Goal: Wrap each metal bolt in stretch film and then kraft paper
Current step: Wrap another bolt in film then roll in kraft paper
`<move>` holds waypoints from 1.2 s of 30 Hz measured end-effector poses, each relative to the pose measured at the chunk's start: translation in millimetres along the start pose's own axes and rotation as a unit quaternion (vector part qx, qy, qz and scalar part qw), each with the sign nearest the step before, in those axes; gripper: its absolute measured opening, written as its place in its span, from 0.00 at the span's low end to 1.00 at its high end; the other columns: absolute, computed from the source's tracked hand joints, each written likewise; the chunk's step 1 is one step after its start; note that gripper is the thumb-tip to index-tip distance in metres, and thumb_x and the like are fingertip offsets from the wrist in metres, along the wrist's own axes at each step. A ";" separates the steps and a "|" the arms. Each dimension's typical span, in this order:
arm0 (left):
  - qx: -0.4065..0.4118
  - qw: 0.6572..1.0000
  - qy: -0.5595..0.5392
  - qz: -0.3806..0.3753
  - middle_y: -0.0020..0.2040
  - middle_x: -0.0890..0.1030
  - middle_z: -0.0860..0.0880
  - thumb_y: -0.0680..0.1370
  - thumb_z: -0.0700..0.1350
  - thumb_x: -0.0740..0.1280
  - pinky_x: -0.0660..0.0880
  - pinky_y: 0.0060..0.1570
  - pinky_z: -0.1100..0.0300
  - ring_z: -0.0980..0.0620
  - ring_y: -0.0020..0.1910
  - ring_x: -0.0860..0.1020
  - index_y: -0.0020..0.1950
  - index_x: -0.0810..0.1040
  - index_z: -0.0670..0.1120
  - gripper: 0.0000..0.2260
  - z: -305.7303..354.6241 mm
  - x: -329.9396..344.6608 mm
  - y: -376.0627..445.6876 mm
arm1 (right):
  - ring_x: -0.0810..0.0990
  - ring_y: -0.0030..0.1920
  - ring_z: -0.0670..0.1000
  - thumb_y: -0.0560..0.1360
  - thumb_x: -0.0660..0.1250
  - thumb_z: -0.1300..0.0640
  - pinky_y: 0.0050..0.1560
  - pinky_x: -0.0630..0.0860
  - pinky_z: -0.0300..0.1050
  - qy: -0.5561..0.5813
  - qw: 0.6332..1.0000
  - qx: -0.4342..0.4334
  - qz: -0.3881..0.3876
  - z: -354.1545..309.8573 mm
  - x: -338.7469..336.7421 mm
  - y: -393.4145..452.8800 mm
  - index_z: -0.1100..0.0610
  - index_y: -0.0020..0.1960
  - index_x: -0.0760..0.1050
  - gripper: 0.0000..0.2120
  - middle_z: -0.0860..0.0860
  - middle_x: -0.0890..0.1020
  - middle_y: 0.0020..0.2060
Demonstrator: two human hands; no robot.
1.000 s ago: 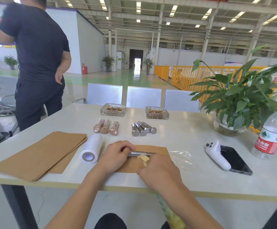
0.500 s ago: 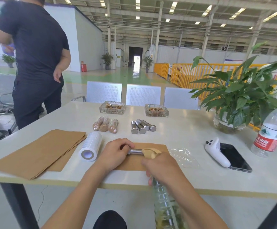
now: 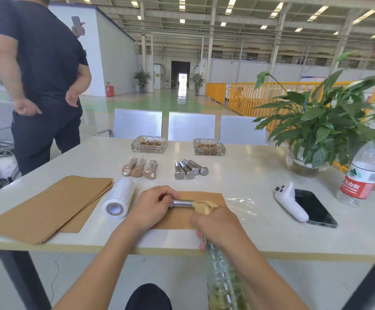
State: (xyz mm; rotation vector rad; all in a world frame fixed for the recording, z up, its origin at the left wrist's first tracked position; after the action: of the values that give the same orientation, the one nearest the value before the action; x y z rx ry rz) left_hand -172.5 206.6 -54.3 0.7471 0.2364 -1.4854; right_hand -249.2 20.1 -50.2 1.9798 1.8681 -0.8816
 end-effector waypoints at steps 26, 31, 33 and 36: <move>0.016 1.000 0.002 0.003 0.46 0.84 0.55 0.80 0.38 0.62 0.67 0.40 0.73 0.64 0.43 0.76 0.48 0.84 0.53 0.13 -0.6 0.6 1.7 | 0.84 0.43 0.57 0.71 0.65 0.45 0.48 0.82 0.53 0.035 0.994 -0.046 0.093 -0.9 11.2 -22.7 0.52 0.42 0.76 0.11 0.53 0.85 0.38; 0.018 1.000 0.006 0.005 0.46 0.84 0.55 0.80 0.38 0.62 0.68 0.42 0.71 0.60 0.45 0.77 0.48 0.84 0.54 0.14 -0.6 0.3 1.0 | 0.85 0.41 0.55 0.71 0.66 0.44 0.49 0.82 0.52 0.013 0.995 -0.039 0.095 1.0 11.1 -21.4 0.52 0.43 0.77 0.11 0.52 0.85 0.37; 0.016 1.000 0.009 0.003 0.46 0.84 0.54 0.80 0.38 0.62 0.68 0.42 0.70 0.59 0.45 0.78 0.48 0.84 0.54 0.14 -1.4 0.3 1.2 | 0.84 0.35 0.52 0.71 0.66 0.45 0.46 0.82 0.49 0.011 0.997 -0.026 0.071 1.6 12.0 -18.7 0.53 0.42 0.77 0.11 0.52 0.85 0.31; 0.013 1.000 -0.001 0.004 0.46 0.84 0.54 0.80 0.39 0.62 0.68 0.41 0.72 0.60 0.46 0.77 0.48 0.84 0.54 0.14 -3.1 0.0 1.0 | 0.83 0.36 0.51 0.71 0.66 0.45 0.46 0.82 0.48 0.005 0.997 -0.032 0.073 1.5 10.1 -17.5 0.52 0.43 0.77 0.11 0.51 0.85 0.30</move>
State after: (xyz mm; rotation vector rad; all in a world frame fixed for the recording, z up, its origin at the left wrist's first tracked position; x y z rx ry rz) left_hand -170.6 208.2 -56.3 0.7659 0.2125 -1.4846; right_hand -266.8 29.5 -53.8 2.0545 1.7096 -0.7621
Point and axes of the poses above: each hand's wrist, its own y-axis towards the middle knuckle, its own x-axis out of the palm, z = x × y, the point moved 7 cm from there along y, towards the middle knuckle
